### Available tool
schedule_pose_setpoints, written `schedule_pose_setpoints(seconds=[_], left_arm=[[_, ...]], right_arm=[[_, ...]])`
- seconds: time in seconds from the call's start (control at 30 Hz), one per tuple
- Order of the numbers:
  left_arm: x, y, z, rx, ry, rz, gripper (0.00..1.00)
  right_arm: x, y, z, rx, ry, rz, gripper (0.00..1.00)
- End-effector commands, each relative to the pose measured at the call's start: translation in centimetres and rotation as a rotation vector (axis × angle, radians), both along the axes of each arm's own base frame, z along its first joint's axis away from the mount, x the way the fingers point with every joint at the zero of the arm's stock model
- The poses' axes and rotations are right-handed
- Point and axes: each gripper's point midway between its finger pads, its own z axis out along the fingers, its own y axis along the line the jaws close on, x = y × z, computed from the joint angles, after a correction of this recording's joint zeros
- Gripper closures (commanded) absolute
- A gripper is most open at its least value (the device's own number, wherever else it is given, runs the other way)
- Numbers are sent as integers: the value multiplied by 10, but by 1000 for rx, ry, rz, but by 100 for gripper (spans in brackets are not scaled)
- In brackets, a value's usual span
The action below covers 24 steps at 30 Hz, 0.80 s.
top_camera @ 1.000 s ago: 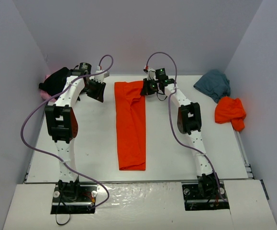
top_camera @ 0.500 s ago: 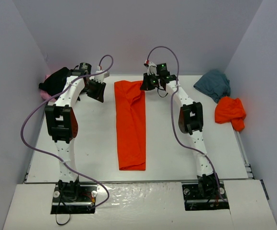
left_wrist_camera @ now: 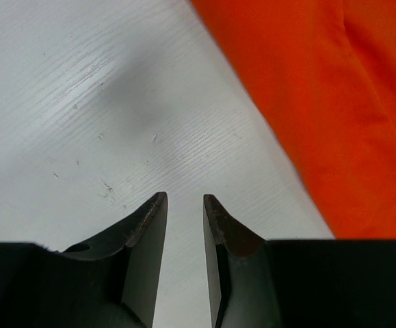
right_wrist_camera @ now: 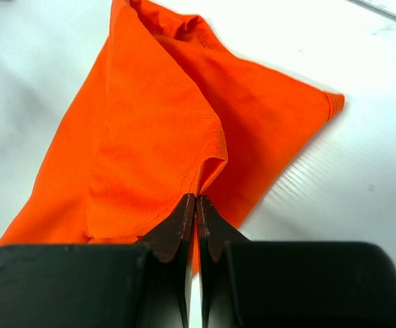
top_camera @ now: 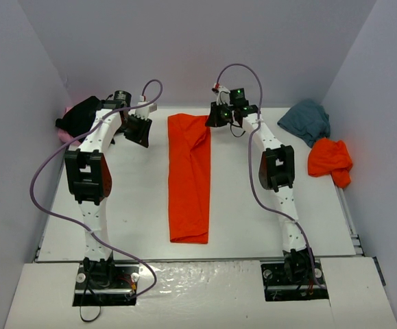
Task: Fold and stack the t-shirts
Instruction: Fold the tshirt
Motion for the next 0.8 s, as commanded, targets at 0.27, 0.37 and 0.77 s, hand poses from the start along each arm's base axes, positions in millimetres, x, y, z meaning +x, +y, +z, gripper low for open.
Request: schedule_pose_setpoints(seconds=[0.27, 0.37, 0.77], left_arm=[[4, 0, 45, -27, -108, -3, 75], [4, 1, 44, -23, -110, -2, 75], [-25, -68, 34, -124, -36, -179, 87]], right_arm=[[6, -20, 103, 79, -159, 0, 100], [3, -17, 107, 87, -161, 13, 100], [5, -14, 92, 76, -138, 3, 100]])
